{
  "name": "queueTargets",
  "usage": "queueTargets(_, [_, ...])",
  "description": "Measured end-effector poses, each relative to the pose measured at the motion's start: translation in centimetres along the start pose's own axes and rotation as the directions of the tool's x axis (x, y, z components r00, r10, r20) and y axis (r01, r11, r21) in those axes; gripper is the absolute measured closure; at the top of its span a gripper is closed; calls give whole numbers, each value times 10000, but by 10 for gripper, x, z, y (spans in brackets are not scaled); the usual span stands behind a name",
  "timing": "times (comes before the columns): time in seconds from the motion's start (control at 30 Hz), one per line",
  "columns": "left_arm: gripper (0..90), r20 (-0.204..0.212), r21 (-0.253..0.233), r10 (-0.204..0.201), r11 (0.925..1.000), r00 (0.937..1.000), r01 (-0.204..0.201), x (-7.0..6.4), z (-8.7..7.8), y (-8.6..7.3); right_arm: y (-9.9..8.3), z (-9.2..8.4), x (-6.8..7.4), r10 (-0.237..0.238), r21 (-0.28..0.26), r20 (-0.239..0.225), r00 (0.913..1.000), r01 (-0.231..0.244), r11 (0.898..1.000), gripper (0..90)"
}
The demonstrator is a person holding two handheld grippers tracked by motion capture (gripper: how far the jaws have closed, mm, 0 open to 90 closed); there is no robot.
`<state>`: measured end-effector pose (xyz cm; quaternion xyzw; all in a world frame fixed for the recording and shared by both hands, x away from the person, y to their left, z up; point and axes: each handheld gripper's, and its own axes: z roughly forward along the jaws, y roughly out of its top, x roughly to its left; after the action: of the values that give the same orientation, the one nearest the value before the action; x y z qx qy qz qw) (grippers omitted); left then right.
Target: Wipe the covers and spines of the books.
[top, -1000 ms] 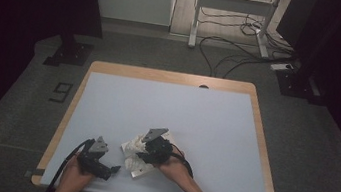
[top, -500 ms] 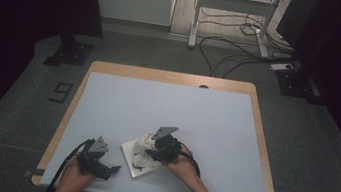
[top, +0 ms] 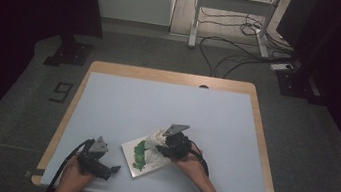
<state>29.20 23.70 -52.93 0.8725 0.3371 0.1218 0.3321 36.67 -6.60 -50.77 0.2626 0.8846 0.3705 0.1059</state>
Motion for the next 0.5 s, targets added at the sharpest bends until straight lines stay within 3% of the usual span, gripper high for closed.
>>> queueTargets(0.5, [0,2,0,-1,10000,10000,1,0,0,0,-10,-10,-21,395,57,539,9978,-399,9992,610])
